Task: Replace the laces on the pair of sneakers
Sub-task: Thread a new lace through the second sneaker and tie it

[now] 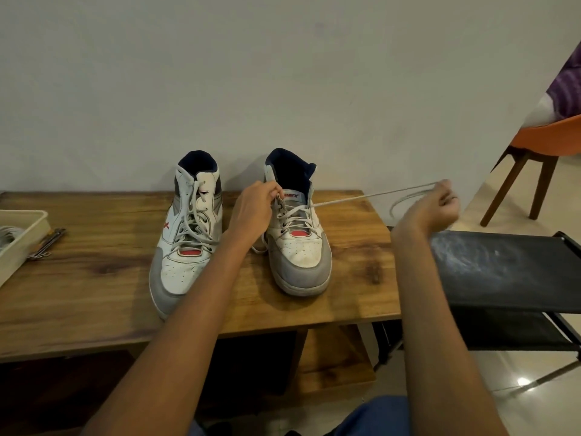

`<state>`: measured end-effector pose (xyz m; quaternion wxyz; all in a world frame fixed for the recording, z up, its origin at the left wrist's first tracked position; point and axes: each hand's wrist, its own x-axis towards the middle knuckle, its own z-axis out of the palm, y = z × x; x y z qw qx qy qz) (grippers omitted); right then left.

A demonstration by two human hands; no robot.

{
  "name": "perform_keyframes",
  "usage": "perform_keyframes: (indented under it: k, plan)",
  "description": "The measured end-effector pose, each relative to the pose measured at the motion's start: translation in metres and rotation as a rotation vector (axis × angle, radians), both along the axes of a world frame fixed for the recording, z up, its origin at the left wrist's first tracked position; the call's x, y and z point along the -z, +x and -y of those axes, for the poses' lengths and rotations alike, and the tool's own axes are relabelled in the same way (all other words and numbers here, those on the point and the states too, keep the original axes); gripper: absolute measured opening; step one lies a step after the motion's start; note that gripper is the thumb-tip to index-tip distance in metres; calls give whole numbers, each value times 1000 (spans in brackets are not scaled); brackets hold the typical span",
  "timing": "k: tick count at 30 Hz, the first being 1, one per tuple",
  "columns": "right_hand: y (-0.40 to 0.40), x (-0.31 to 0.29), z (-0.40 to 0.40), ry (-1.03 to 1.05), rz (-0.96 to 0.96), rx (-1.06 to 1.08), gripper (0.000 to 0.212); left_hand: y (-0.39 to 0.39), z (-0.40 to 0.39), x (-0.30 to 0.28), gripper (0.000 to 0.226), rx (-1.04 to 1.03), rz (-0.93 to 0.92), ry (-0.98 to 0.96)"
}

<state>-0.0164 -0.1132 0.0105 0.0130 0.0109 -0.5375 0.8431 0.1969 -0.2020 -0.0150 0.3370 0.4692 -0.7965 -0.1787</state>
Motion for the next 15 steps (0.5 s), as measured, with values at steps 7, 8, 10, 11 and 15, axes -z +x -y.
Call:
perform_keyframes:
  k: [7,8,10,11,15]
  plan:
    - [53,34,28,1003,-855,-834,32,2,0,-1,27,9,-2,-17]
    - [57,35,31,1050,-892,-866,28,2,0,-1,27,8,3,-22]
    - [61,36,34,1020,-956,-822,22,1,1,0,26,7,13,-29]
    - [60,36,34,950,-963,-774,20,1,1,0,26,4,14,-27]
    - [53,31,27,561,-718,-601,15,0,3,2,27,-1,20,-37]
